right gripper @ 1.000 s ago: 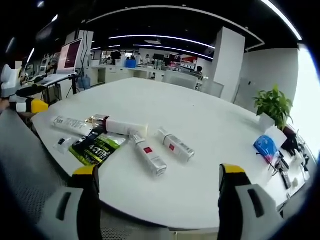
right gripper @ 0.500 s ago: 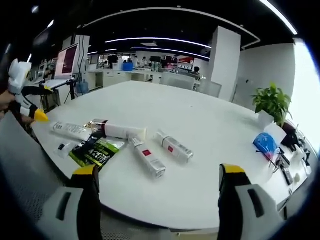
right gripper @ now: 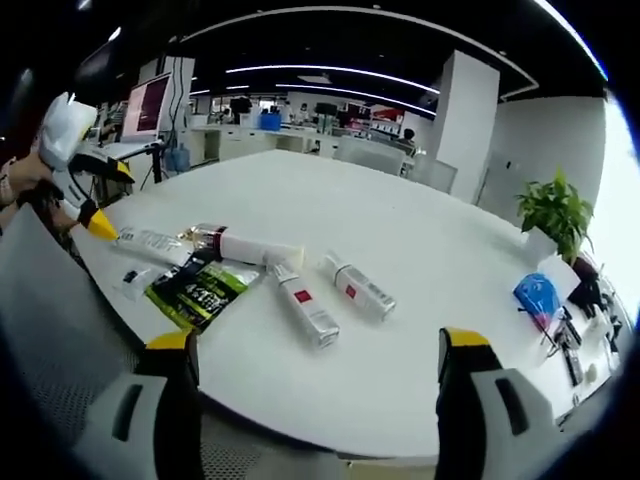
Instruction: Arrange the skincare products in the storage area until every visible bottle or jar stands upright without overlapping.
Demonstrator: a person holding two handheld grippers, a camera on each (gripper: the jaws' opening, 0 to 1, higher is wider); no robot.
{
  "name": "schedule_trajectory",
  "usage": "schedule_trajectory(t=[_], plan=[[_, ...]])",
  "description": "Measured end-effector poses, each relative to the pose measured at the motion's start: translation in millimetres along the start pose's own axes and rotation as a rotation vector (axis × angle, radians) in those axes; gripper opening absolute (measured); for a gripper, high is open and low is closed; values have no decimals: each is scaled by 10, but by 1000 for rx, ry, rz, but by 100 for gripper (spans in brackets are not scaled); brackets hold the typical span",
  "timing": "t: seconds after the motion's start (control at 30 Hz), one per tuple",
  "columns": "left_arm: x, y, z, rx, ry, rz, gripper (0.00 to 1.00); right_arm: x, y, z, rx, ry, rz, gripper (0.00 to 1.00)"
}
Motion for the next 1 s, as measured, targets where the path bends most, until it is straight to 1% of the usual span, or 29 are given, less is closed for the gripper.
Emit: schedule_trajectory(t=[0.03,0.1,0.13,0.17,0.27,0.33,0.4,0.43,0.5,0.53,0.57,0.7,0.83,0.9,0.93,0.97,1.0], plan=[[11,14,3,-1,-5,6,74,9,-20,3,-5,-5,-5,99],[-17,32,7,4,-35,19,81,37,-136,36,7,-23,-29,99],[-23,43,11,4,-38,18,87,48,-176,53,7,-25,-33,99],[-30,49,8,3,-41,6,88,56,-215,72,11,-30,-42,99],[-37,73,-5,9,-38,-28,85,39,-342,155,11,-73,-109,99],[-44,75,-16,14,-44,-33,86,12,-405,202,3,-104,-153,99],[-57,75,-33,16,-46,-34,86,-13,-459,242,1,-123,-176,99],[-60,76,-38,17,-44,-33,85,-41,-493,270,1,-148,-197,99],[-49,102,-42,-2,-24,-36,84,-72,-529,318,-25,-175,-216,99],[-43,125,-39,-18,-15,-37,84,-78,-554,339,-26,-182,-225,99],[-42,126,-38,-18,-13,-34,85,-76,-604,374,-20,-190,-245,99],[-38,121,-30,-9,-3,-34,85,-83,-700,459,-39,-226,-332,99],[-28,145,-22,-22,11,-18,85,-117,-719,550,-79,-281,-396,99],[-21,143,-19,-17,13,-14,84,-137,-721,607,-94,-312,-440,99],[-10,137,-16,-11,18,-16,85,-150,-709,632,-113,-336,-471,99],[11,135,-15,-9,29,-28,85,-174,-712,654,-118,-363,-502,99],[25,134,-15,-9,34,-32,84,-186,-744,696,-109,-375,-538,99]])
Point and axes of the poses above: the point that each gripper's makers call its tool centre point, and the gripper's own axes: z roughly forward along the fingers, x roughly to its right, y roughly out of its underside, the point moved 2 cm from there along -z, roughly backward along the fingers, and after that the axes turned 6 degrees about x, right-handed, at the moved point
